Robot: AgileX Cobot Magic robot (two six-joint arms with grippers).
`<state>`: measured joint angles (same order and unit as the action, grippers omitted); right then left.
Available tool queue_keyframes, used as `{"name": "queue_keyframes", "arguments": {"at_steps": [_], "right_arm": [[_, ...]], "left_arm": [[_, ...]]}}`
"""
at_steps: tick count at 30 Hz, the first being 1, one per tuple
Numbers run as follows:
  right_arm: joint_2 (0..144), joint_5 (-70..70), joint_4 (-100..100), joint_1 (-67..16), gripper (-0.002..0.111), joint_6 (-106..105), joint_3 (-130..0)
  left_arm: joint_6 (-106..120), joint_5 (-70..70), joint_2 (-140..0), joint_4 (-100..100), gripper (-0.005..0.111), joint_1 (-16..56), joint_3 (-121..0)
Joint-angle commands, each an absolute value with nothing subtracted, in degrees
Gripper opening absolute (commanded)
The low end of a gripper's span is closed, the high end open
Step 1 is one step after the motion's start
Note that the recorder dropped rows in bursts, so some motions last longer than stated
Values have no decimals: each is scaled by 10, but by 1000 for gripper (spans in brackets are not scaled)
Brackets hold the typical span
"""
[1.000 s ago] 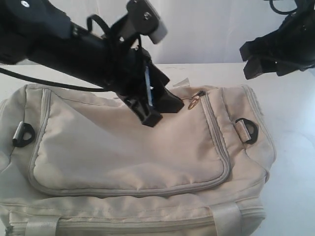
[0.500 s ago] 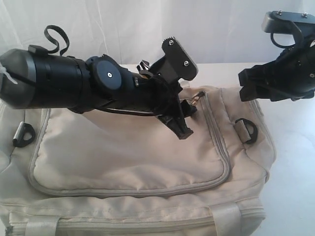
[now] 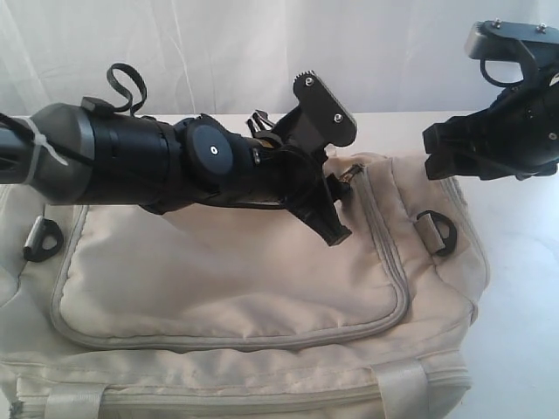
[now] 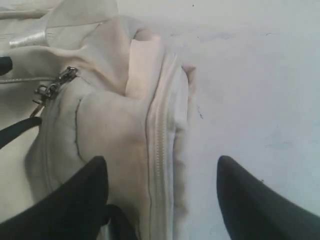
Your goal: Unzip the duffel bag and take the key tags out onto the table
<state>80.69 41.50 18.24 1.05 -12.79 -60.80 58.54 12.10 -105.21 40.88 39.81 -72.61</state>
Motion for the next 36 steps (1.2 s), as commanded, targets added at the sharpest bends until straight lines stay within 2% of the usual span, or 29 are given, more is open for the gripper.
{"name": "queue_keyframes", "arguments": {"at_steps": [1,7,19,36], "right_arm": [[801,410,186,12,59,-132,-606],[801,406,186,12,59,-132,-606],[802,404,186,12,59,-132,-606],[802,395,186,12,59,-132,-606]], "left_arm": [[578,122,-1064,418,51,401,-728],[572,126,-1074,418,49,401,-730],[572,79,-1053,418,0,401,-735],[549,-49,-974,419,0,401,-735]]}}
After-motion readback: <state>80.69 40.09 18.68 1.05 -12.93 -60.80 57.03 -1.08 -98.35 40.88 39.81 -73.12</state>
